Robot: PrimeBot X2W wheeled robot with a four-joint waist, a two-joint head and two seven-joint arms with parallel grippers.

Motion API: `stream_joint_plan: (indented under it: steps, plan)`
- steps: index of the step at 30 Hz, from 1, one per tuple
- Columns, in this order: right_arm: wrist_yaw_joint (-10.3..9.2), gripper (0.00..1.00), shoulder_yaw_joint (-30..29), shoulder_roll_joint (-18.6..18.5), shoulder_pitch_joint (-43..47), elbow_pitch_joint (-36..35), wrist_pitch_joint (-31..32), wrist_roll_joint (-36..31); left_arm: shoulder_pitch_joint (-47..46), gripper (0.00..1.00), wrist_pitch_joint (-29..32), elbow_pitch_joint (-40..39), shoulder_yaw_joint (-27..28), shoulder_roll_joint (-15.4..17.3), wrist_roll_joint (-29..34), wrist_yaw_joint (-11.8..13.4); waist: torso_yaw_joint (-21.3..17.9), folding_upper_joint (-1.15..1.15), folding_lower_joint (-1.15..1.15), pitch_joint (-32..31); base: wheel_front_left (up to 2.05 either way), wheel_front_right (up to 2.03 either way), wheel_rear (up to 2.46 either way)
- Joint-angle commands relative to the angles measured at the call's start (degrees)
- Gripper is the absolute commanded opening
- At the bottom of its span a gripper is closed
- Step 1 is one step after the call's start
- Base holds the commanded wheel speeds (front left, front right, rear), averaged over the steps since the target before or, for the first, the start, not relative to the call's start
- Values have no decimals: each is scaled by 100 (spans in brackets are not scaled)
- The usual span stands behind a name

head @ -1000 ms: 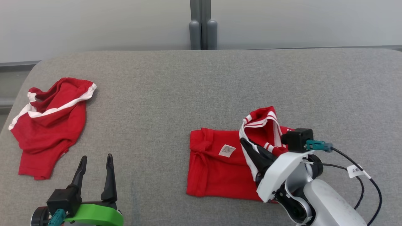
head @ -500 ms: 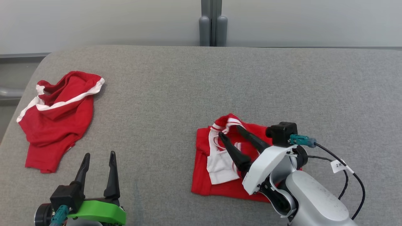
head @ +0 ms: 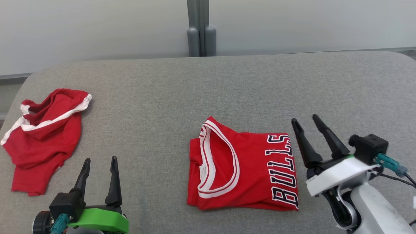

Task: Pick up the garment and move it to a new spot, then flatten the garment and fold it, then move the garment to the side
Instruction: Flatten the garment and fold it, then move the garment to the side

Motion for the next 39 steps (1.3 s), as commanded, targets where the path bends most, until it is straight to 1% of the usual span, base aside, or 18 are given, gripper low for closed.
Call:
stream_joint_plan:
  steps: [1, 4, 8, 15, 20, 26, 33, 34, 39]
  plan:
    - [-3, 100, -176, 8, 218, -88, -63, -73, 60, 100, -1, -30, 11, 10, 37, -10, -107, 0, 0, -42, 0, 0, 0]
    - [-3, 100, -575, 34, 562, -307, -137, -261, 93, 100, -1, -58, 5, 10, 66, -20, -185, 0, 0, -84, 0, 0, 0]
    - [-3, 100, -1037, 215, 1038, -612, -181, -465, 149, 100, -1, -107, 12, 12, 90, -22, -281, 0, 0, -163, 0, 0, 0]
    - [-3, 100, -1460, 516, 1591, -1057, -194, -905, 247, 100, -1, -194, 83, 12, 145, -26, -418, 0, 0, -257, 0, 0, 0]
    - [-3, 100, -1590, 685, 1814, -1171, -196, -1182, 267, 100, -1, -207, 147, 12, 216, -13, -472, 0, 0, -299, 0, 0, 0]
    - [-3, 100, -1635, 761, 1962, -1095, -197, -1453, 351, 100, -1, -255, 270, 12, 388, -14, -465, 0, 0, -377, 0, 0, 0]
    - [-3, 100, -1545, 794, 1971, -984, -197, -1774, 402, 100, -1, -196, 364, 21, 504, -29, -407, 0, 0, -458, 0, 0, 0]
    - [-3, 100, -1505, 735, 1967, -971, -197, -1948, 414, 100, -1, -180, 385, 21, 507, -33, -397, 0, 0, -470, 0, 0, 0]
    - [-3, 100, -1449, 836, 1996, -902, -197, -2056, 465, 100, -1, -155, 386, 20, 537, -43, -354, 0, 0, -503, 0, 0, 0]
